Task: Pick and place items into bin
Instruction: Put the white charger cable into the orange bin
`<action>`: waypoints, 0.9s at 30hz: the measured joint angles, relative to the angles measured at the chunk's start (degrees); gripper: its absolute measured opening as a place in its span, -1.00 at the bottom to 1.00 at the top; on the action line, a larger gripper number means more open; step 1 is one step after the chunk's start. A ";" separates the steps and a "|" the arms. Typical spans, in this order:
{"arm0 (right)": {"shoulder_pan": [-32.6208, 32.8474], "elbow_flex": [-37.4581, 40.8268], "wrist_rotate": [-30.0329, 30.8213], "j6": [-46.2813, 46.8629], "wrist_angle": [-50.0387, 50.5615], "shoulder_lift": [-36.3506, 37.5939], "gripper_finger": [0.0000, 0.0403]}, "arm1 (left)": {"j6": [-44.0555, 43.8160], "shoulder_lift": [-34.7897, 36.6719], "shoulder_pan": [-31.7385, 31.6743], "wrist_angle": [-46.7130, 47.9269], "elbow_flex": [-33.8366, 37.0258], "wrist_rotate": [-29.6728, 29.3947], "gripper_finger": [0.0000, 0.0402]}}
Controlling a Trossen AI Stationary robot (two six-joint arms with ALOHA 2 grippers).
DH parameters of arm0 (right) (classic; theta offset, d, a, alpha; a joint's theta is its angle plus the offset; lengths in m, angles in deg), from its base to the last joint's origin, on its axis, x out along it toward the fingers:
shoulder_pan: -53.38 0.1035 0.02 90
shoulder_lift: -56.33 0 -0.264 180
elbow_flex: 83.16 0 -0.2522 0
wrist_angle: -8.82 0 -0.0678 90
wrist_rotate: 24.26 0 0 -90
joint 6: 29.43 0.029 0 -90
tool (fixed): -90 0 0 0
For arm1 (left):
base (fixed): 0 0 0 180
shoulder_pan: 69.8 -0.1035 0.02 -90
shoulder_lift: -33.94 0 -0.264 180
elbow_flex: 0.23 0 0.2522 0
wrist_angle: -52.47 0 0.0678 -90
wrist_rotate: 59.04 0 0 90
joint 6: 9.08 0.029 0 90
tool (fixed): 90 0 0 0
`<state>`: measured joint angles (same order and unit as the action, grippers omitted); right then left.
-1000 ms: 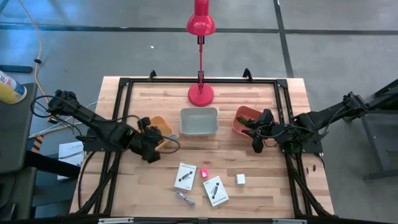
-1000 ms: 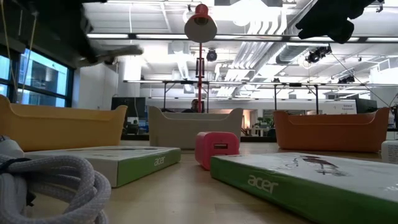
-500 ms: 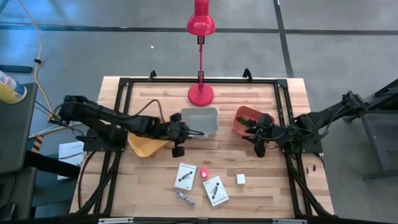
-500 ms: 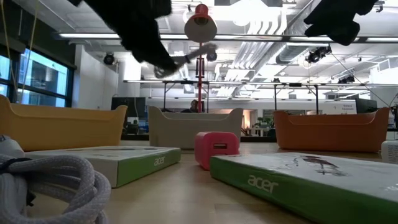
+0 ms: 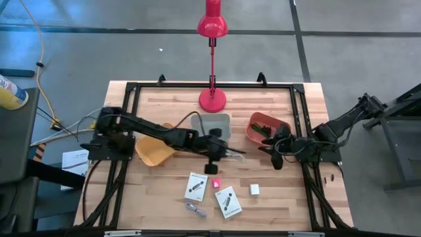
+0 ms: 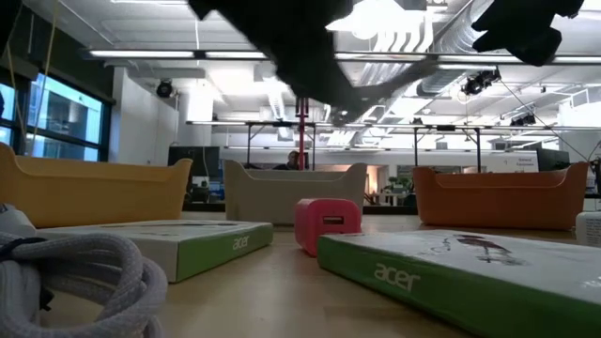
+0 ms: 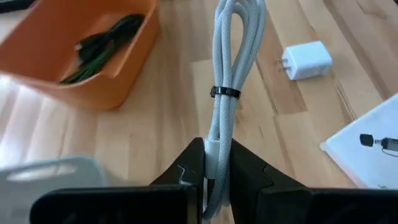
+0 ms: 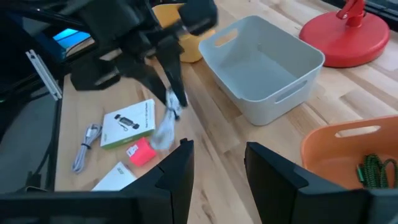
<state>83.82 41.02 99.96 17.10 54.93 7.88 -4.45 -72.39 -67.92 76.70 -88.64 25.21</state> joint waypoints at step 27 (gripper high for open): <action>6.27 0.00 3.30 5.99 5.13 0.00 -0.34 | -0.49 -14.75 -0.01 5.90 -13.79 4.73 -0.81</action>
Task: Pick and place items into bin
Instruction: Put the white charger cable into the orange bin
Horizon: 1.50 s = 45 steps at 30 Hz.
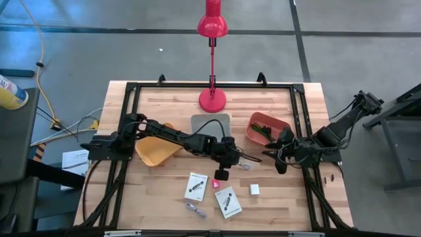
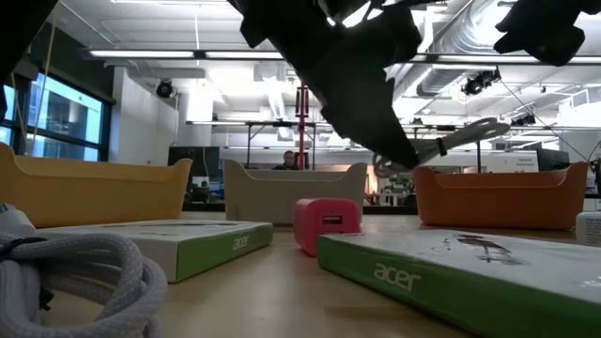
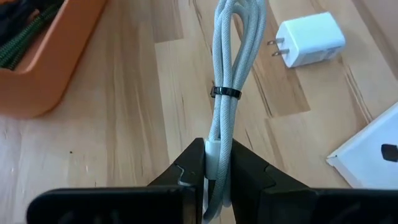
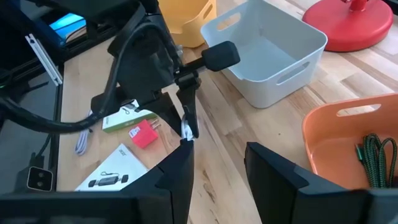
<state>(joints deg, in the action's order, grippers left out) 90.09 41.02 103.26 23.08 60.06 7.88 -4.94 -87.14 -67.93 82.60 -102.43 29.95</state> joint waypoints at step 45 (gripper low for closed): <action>-0.84 0.00 -4.82 -0.04 -22.51 -36.27 -0.28 | 14.14 16.63 10.70 37.38 -2.03 -3.06 0.04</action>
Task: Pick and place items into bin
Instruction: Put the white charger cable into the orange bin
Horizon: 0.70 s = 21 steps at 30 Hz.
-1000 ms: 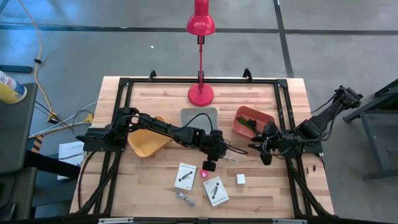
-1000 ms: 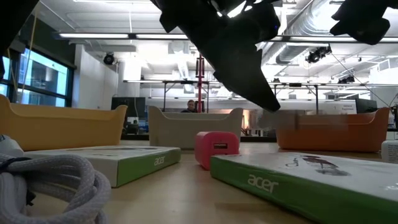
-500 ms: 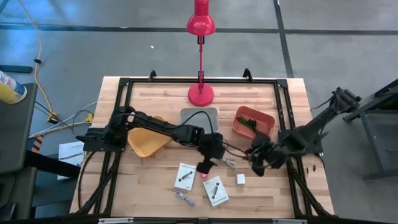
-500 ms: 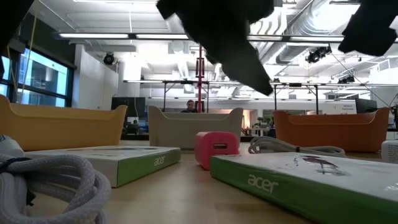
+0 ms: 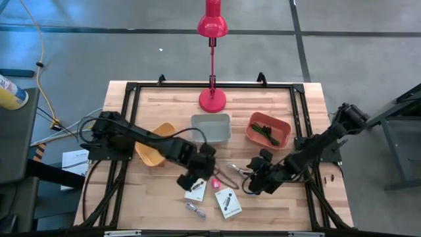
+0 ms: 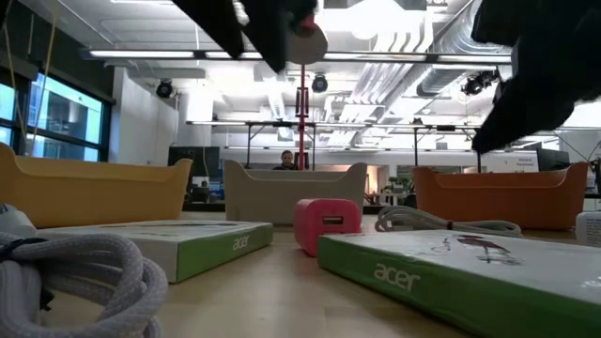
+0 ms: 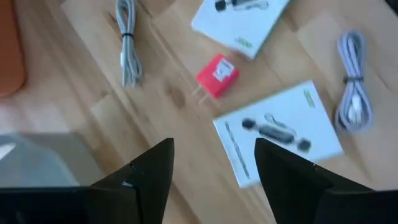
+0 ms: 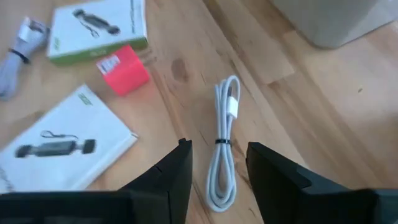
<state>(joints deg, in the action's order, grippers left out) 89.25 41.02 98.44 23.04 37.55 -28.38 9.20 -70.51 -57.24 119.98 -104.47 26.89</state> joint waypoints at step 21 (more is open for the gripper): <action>-8.93 -0.02 -9.16 -7.30 -10.14 -9.00 -0.08 | -23.12 11.61 12.10 21.33 3.45 -23.81 -0.04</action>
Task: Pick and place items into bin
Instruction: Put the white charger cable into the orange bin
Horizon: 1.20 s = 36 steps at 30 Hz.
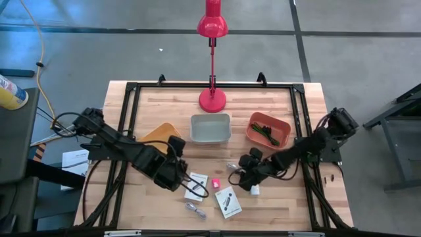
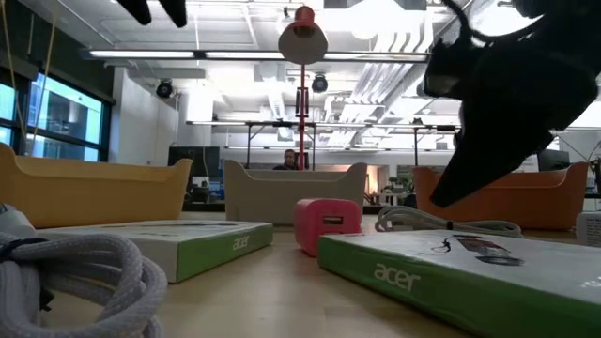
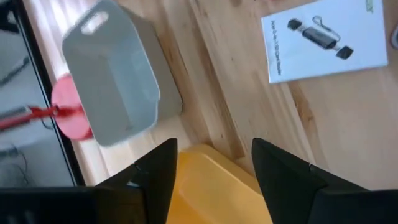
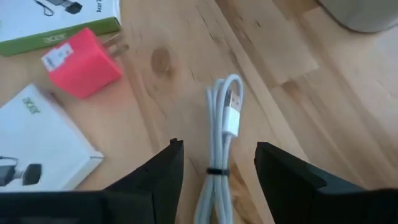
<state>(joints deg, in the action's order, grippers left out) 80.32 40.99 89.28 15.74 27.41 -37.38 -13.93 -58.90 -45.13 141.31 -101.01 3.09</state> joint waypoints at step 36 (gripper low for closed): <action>-5.95 -0.11 -7.75 -4.03 -5.98 -5.66 -0.33 | -6.14 1.33 1.99 2.59 1.49 -5.40 -0.11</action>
<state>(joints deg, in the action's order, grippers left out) 74.37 40.89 81.53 11.71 21.44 -43.04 -20.07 -57.56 -43.15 143.90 -99.53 -2.31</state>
